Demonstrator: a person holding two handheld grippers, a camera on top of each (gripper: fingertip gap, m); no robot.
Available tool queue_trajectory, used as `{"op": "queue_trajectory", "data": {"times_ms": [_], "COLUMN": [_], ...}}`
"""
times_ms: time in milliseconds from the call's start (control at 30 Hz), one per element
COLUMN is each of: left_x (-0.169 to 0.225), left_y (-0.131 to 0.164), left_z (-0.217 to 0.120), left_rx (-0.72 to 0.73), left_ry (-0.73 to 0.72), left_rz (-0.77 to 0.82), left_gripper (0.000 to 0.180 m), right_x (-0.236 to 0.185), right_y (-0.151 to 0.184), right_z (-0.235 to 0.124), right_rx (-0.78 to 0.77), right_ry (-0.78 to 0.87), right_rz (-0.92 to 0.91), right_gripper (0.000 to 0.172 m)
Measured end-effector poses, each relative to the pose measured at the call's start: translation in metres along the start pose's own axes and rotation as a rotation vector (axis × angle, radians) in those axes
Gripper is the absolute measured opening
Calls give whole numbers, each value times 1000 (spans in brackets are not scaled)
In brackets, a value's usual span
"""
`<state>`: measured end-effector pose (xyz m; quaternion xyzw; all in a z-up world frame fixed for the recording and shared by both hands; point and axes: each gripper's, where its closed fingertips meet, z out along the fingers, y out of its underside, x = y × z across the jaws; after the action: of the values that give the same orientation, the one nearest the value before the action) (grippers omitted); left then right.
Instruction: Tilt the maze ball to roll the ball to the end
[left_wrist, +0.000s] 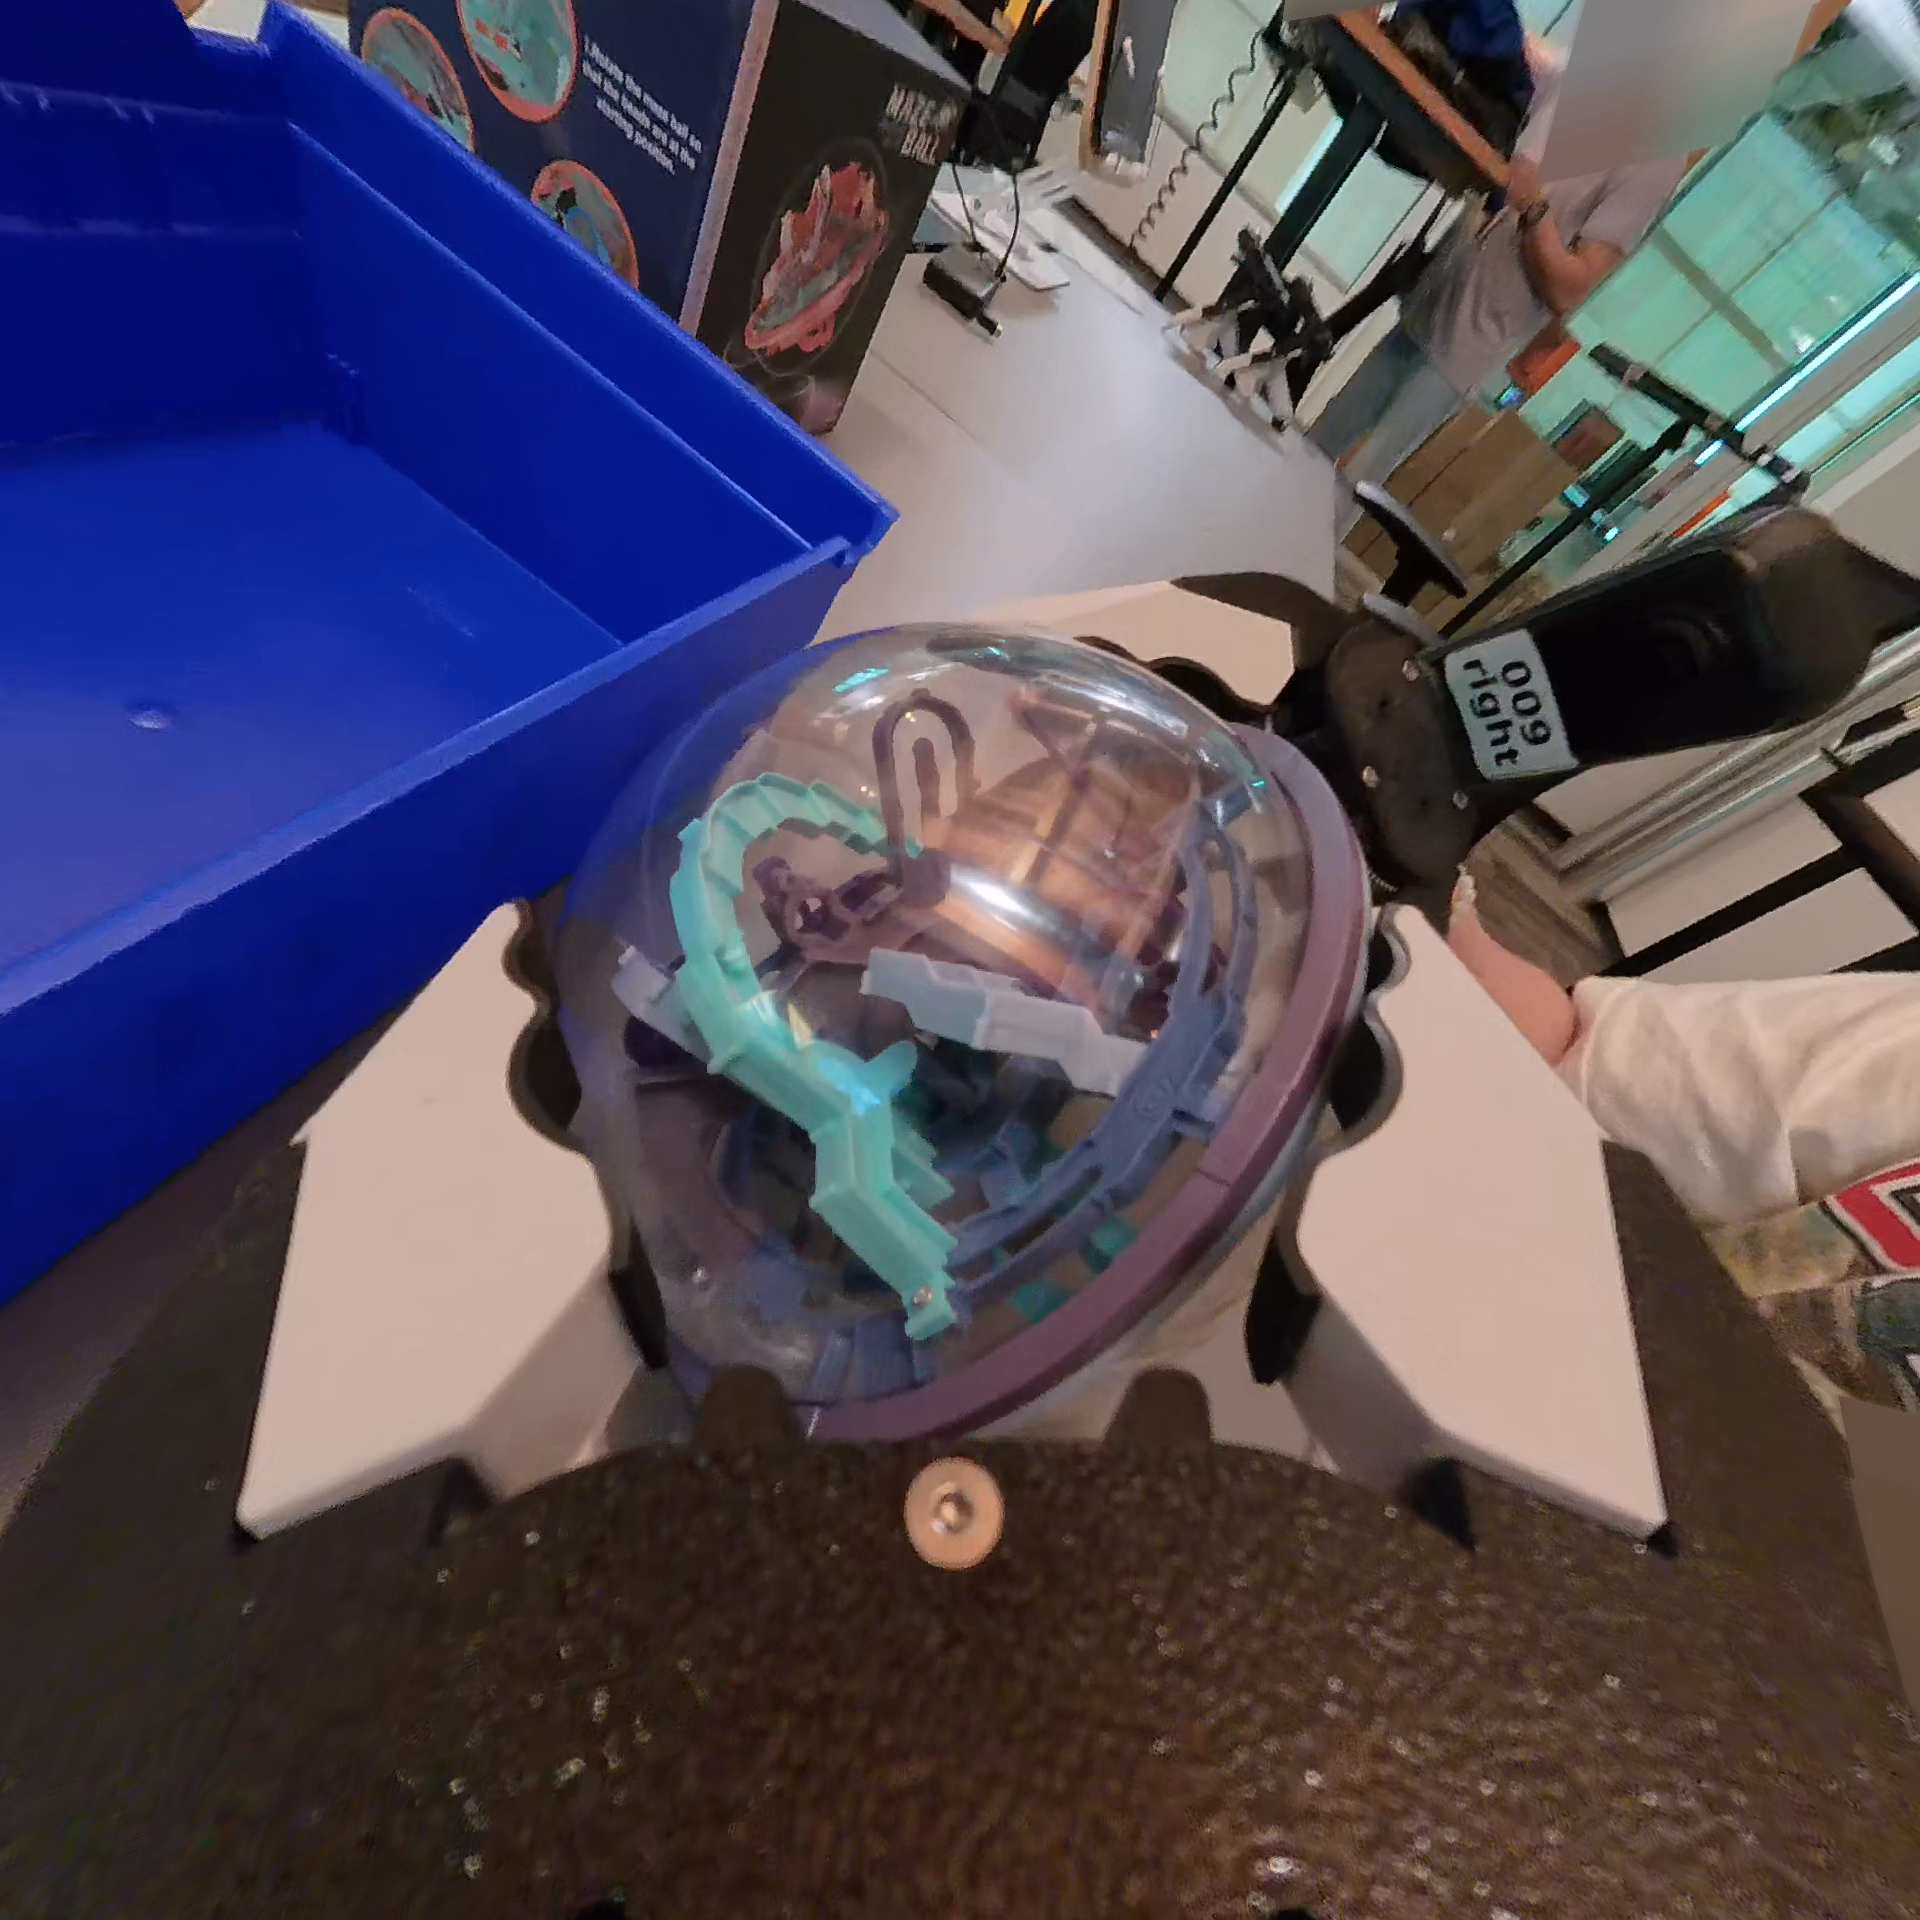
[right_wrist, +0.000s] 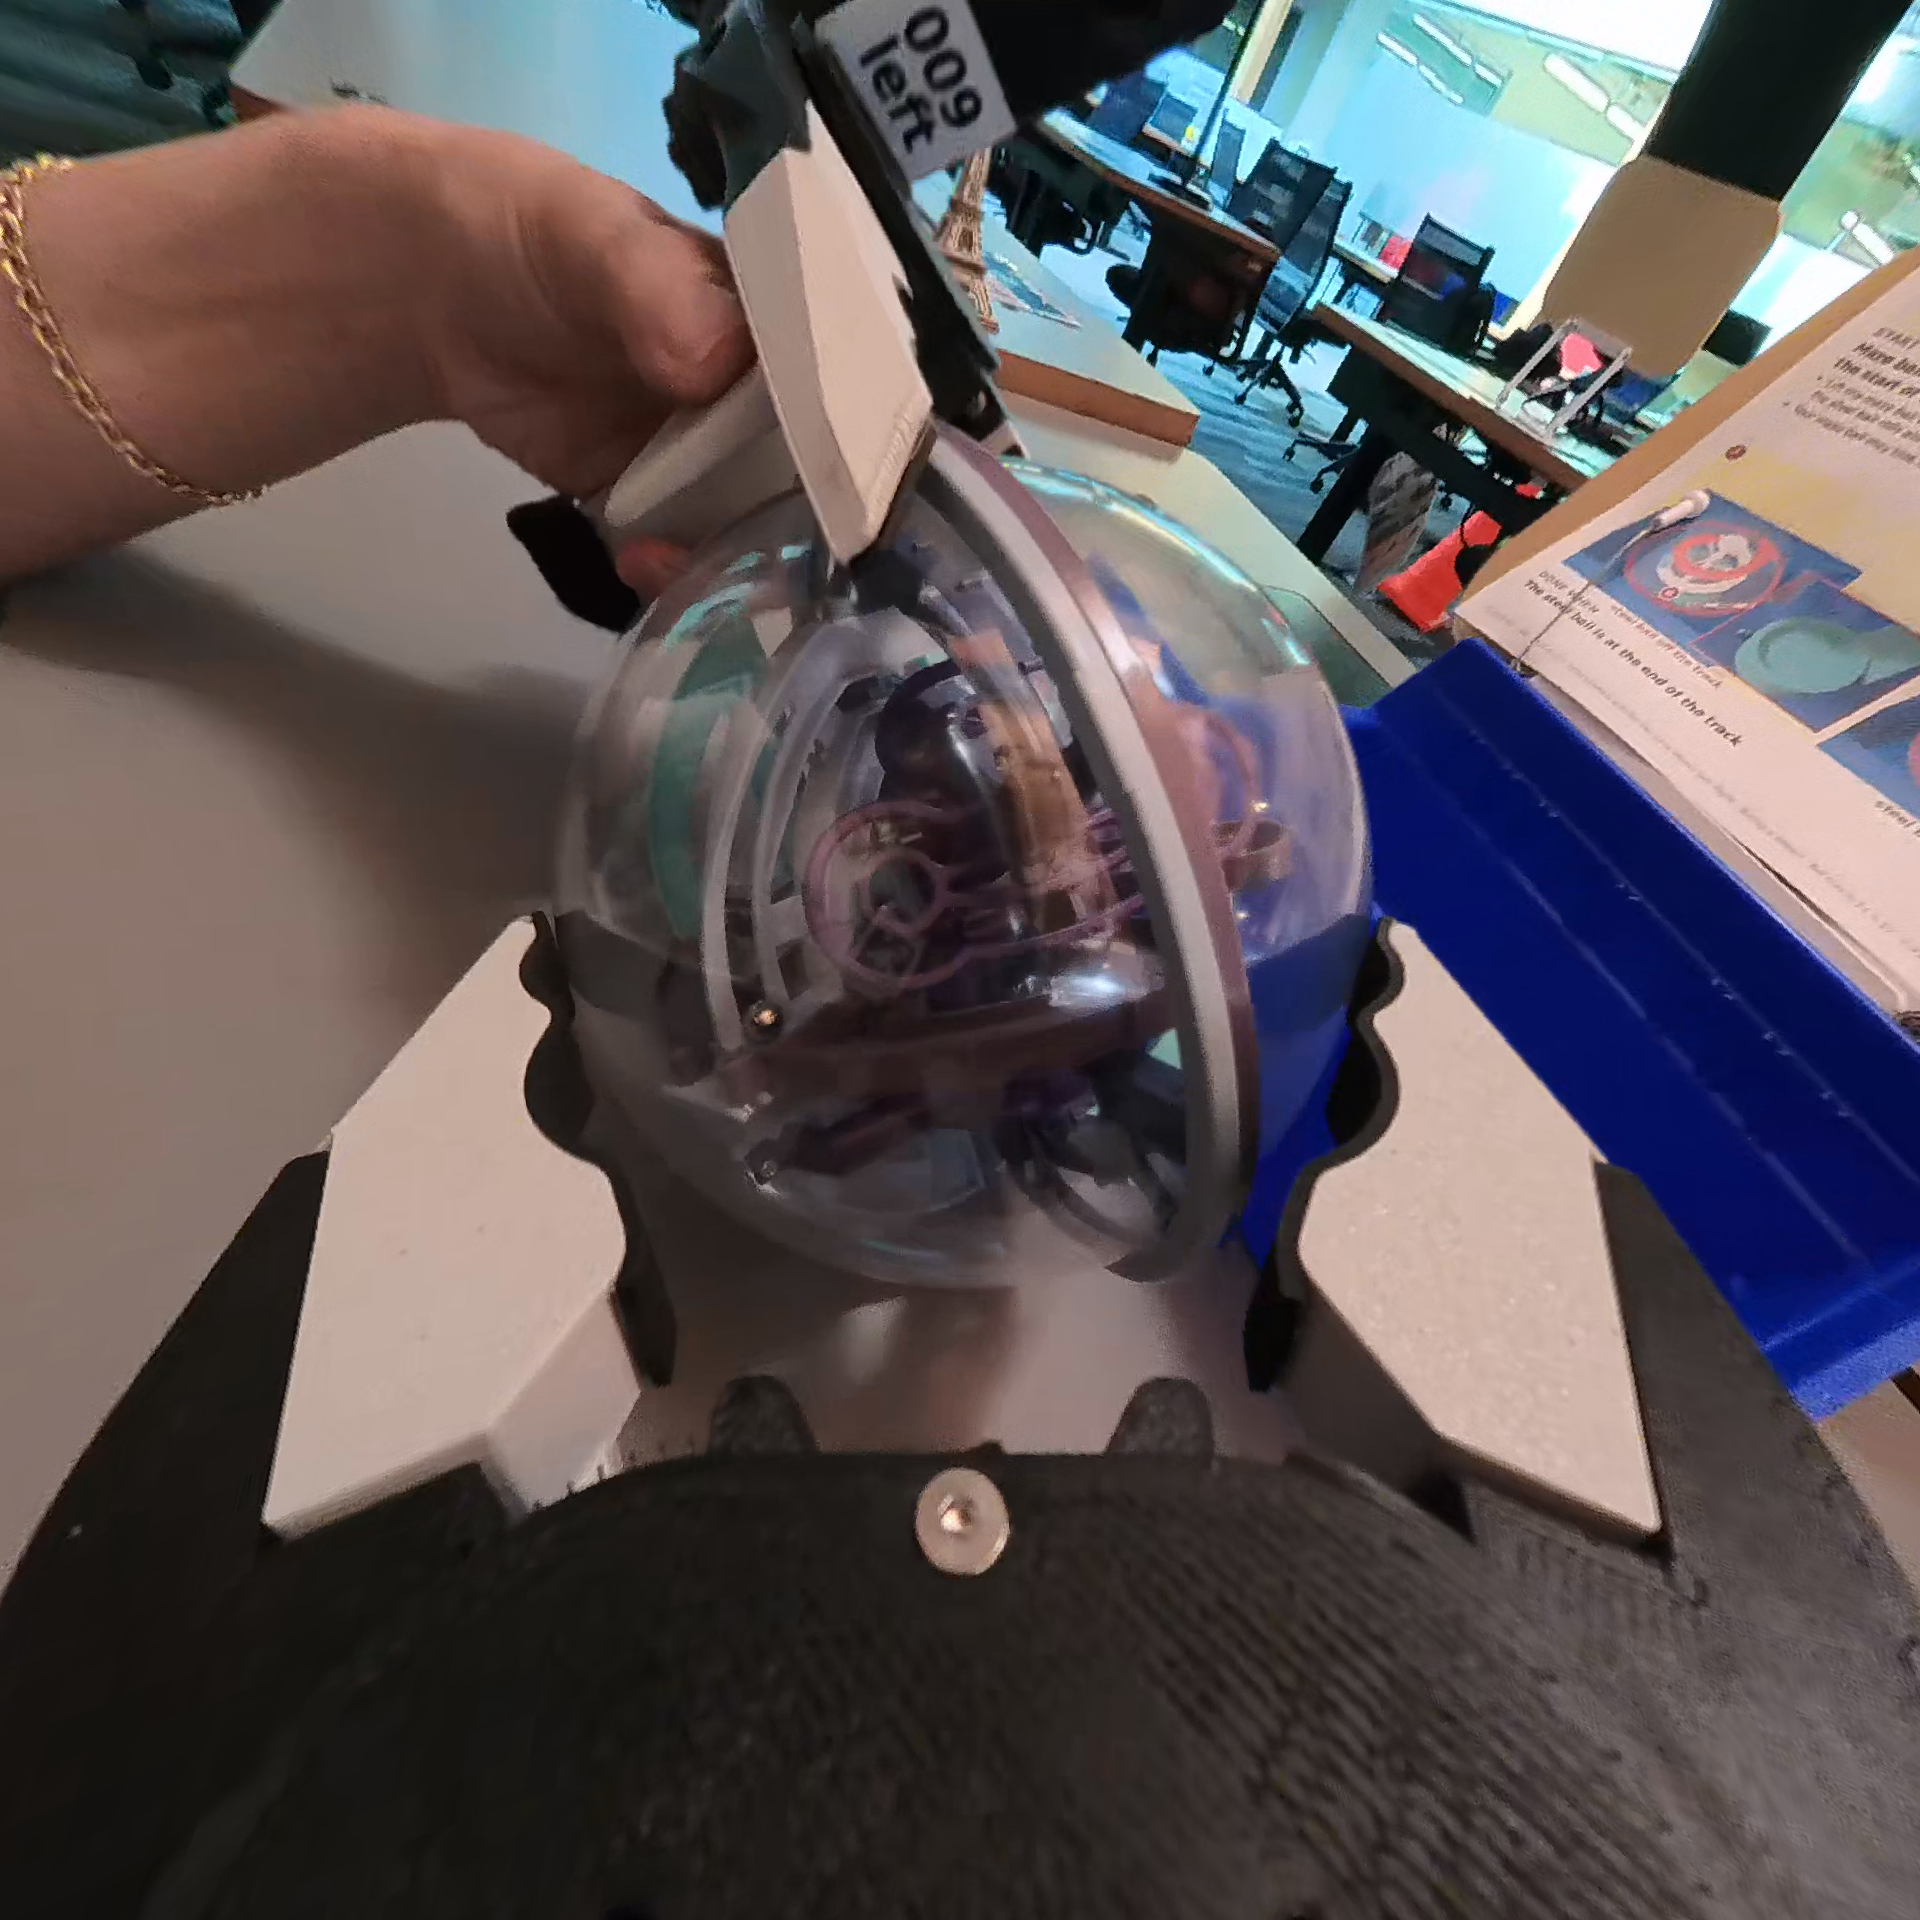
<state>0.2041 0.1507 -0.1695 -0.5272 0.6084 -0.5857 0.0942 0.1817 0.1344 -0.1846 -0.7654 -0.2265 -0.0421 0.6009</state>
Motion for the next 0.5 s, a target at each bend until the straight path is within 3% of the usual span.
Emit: {"op": "queue_trajectory", "data": {"times_ms": [367,500], "left_x": [6,9], "left_y": [3,4], "left_z": [-13,-12], "left_rx": [-84,-99], "left_ry": [-76,-91], "left_rz": [121,164], "left_gripper": [144,141], "right_x": [-21,-17], "right_y": [19,9], "right_z": [-2,1], "right_rx": [-231,-173], "right_ry": [-52,-16], "right_rz": [-95,-162], "right_gripper": [135,132]}}
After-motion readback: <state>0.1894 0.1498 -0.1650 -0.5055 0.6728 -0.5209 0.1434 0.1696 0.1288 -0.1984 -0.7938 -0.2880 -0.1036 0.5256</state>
